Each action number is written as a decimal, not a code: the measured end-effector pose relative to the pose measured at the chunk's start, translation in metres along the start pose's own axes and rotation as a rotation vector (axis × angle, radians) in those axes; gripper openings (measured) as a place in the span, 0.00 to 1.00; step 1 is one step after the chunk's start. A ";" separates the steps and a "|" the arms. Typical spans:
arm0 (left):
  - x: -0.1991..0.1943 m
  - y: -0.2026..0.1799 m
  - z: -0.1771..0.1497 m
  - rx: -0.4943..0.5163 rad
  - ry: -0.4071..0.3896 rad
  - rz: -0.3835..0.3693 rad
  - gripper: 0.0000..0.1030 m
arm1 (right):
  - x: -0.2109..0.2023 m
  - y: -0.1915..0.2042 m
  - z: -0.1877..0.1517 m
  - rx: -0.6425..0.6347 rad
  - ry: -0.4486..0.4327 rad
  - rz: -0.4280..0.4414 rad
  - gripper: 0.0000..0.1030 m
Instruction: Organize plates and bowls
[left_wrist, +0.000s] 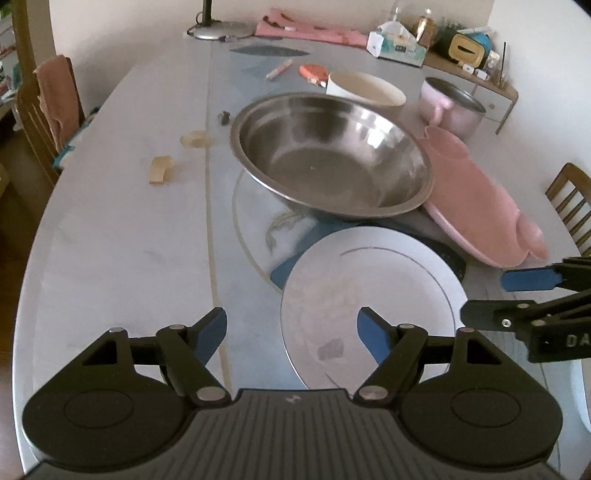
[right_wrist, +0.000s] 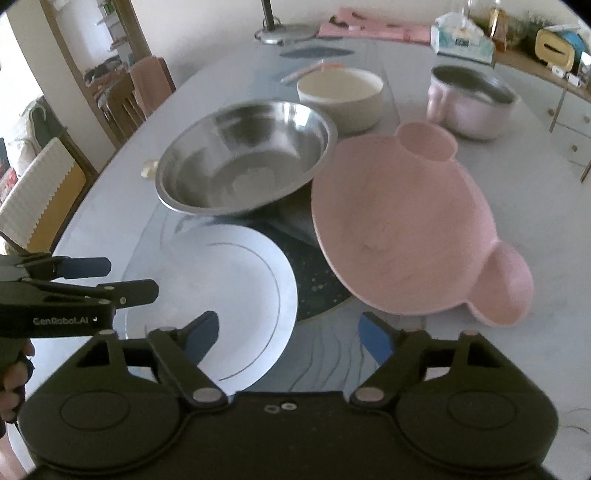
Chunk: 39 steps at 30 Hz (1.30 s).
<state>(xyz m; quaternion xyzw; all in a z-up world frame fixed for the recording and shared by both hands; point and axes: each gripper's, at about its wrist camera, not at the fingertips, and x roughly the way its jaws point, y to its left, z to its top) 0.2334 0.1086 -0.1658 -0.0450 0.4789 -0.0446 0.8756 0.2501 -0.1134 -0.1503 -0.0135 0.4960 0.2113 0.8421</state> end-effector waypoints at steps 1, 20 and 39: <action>0.002 0.001 0.000 -0.001 0.005 -0.006 0.74 | 0.003 0.000 0.001 0.003 0.010 0.005 0.71; 0.013 0.018 0.008 -0.146 0.078 -0.081 0.19 | 0.021 -0.020 0.003 0.143 0.102 0.111 0.26; 0.004 0.004 -0.001 -0.136 0.058 -0.039 0.14 | 0.020 -0.032 -0.006 0.254 0.117 0.133 0.11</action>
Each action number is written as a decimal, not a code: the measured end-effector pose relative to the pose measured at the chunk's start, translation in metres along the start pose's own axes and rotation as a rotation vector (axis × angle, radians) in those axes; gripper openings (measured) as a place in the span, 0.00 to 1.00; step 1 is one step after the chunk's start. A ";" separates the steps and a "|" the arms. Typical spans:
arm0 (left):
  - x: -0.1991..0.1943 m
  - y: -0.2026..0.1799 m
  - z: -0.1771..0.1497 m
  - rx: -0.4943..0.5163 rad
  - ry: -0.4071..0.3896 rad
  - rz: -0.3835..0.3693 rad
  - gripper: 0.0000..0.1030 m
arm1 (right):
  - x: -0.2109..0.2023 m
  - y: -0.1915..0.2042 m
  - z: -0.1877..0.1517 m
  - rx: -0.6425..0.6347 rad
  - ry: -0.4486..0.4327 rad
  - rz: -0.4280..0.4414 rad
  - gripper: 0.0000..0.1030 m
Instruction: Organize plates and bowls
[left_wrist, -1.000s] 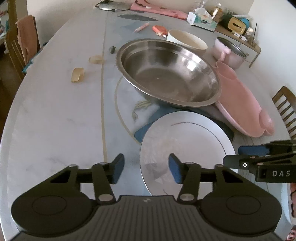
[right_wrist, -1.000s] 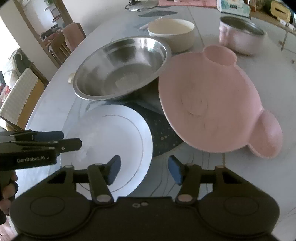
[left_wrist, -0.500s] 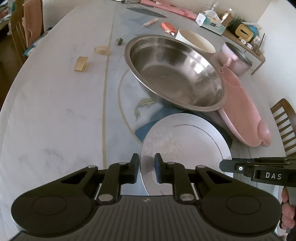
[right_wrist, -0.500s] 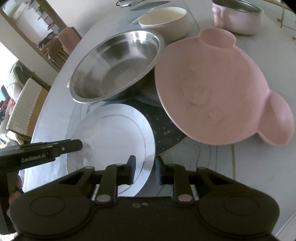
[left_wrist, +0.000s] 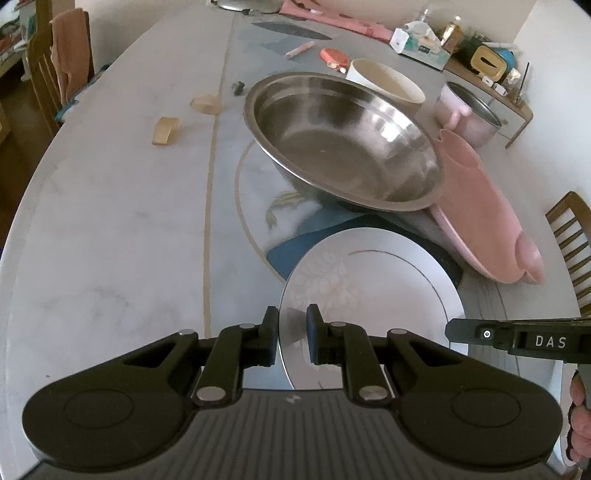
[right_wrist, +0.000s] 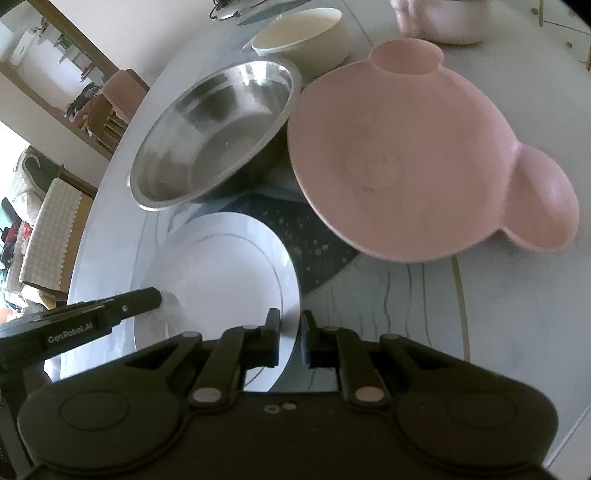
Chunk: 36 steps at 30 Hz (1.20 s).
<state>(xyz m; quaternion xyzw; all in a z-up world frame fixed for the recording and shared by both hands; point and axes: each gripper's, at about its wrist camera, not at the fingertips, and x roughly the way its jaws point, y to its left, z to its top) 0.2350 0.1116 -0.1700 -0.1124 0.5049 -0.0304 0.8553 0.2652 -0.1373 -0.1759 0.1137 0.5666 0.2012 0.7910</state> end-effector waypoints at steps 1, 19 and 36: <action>-0.002 -0.002 -0.002 -0.001 -0.002 -0.001 0.14 | -0.001 0.000 -0.001 0.000 0.002 -0.006 0.11; -0.037 -0.066 -0.028 0.021 0.026 -0.059 0.14 | -0.066 -0.030 -0.033 0.086 -0.009 -0.027 0.10; -0.044 -0.187 -0.056 0.135 0.043 -0.124 0.14 | -0.147 -0.110 -0.075 0.177 -0.075 -0.063 0.10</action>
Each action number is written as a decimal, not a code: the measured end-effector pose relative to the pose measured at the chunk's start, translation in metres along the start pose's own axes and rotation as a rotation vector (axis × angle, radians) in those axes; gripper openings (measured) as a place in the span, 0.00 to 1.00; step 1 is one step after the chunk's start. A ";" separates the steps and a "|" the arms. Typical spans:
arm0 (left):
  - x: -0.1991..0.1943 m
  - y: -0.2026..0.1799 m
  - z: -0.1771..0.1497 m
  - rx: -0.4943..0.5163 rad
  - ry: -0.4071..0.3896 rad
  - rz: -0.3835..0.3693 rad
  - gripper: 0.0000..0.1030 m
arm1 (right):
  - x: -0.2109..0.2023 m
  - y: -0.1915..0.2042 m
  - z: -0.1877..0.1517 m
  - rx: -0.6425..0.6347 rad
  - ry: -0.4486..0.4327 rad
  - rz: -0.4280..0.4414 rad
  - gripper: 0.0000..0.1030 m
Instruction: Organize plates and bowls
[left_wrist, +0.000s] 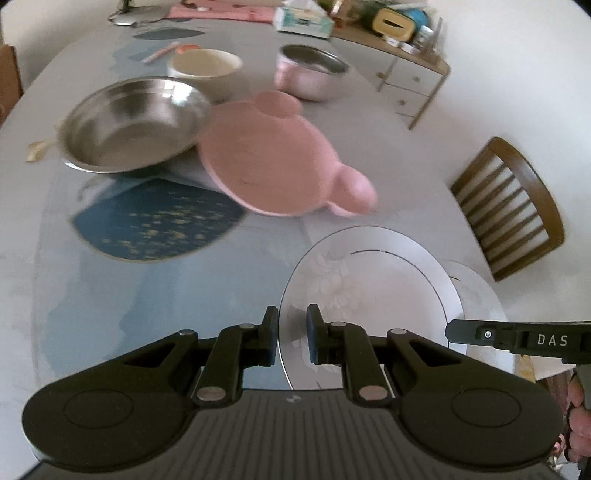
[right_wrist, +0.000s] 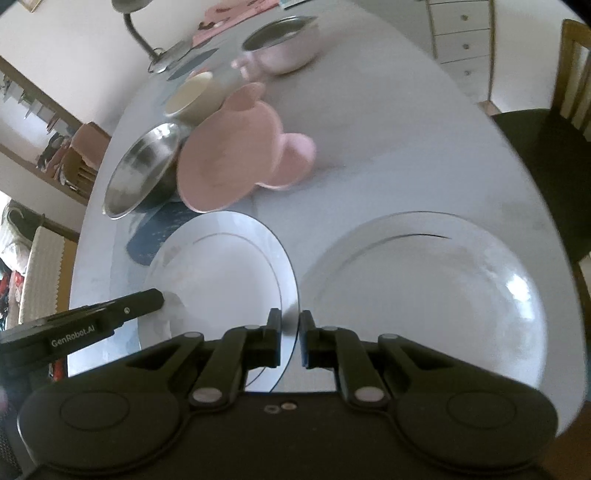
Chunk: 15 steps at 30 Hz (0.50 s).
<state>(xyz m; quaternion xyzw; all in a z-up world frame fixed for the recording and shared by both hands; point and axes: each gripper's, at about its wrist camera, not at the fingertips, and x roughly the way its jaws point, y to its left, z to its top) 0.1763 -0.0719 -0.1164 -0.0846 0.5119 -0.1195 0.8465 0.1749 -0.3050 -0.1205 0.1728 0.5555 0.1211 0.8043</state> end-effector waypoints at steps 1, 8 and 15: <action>0.001 -0.008 -0.001 0.007 0.003 -0.004 0.14 | -0.004 -0.007 -0.001 0.008 -0.003 -0.004 0.10; 0.013 -0.060 -0.012 0.061 0.026 -0.026 0.14 | -0.032 -0.056 -0.014 0.052 -0.012 -0.015 0.10; 0.035 -0.098 -0.023 0.106 0.061 -0.025 0.14 | -0.043 -0.100 -0.026 0.113 -0.004 -0.033 0.10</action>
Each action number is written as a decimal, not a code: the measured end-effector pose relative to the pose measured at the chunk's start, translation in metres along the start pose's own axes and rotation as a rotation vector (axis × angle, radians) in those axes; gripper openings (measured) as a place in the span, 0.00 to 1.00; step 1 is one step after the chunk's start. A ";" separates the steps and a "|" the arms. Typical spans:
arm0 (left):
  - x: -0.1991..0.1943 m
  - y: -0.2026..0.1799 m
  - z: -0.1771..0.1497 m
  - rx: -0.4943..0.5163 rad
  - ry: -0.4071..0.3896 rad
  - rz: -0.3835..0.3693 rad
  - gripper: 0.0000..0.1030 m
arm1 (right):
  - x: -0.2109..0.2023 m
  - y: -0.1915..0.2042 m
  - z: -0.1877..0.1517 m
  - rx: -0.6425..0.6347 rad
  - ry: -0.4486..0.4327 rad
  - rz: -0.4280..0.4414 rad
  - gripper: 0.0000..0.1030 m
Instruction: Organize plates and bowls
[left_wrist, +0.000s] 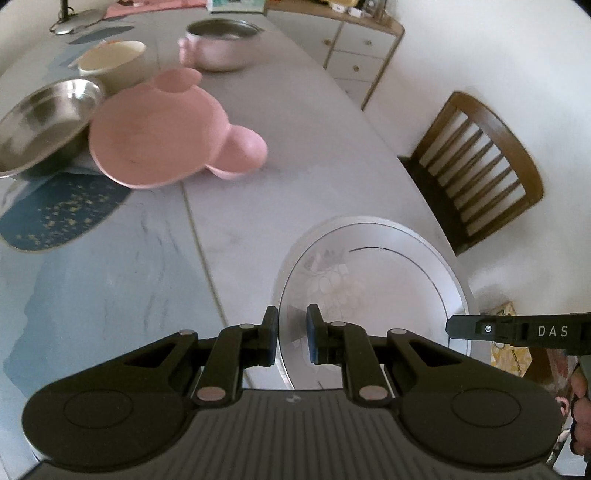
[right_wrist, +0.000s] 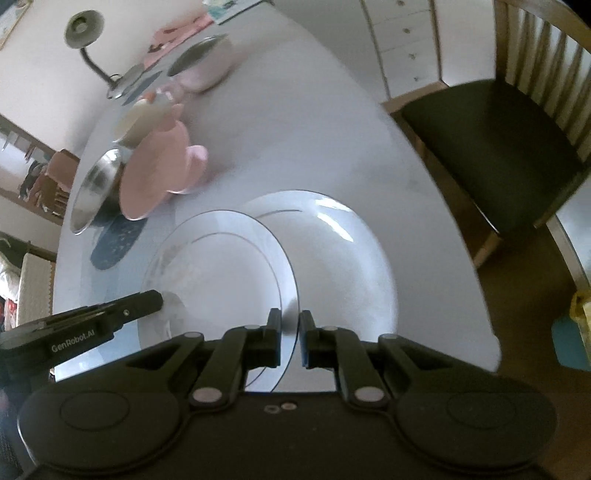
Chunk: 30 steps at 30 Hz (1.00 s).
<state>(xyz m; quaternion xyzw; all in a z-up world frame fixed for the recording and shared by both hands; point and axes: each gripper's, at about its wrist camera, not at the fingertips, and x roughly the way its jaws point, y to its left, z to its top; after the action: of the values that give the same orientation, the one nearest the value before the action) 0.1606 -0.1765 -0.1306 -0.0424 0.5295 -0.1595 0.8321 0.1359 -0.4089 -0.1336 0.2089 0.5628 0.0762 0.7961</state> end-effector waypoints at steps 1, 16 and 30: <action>0.004 -0.005 -0.001 0.007 0.005 0.006 0.14 | 0.001 -0.004 -0.001 0.004 0.003 -0.003 0.10; 0.035 -0.018 -0.001 0.033 0.041 0.043 0.14 | 0.013 -0.035 -0.004 0.010 0.036 -0.005 0.11; 0.043 -0.024 0.000 0.071 0.042 0.066 0.14 | 0.020 -0.037 -0.002 0.002 0.038 -0.012 0.10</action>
<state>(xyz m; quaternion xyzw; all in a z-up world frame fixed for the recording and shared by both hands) 0.1713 -0.2124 -0.1619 0.0081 0.5420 -0.1517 0.8265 0.1373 -0.4345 -0.1671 0.2047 0.5791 0.0749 0.7855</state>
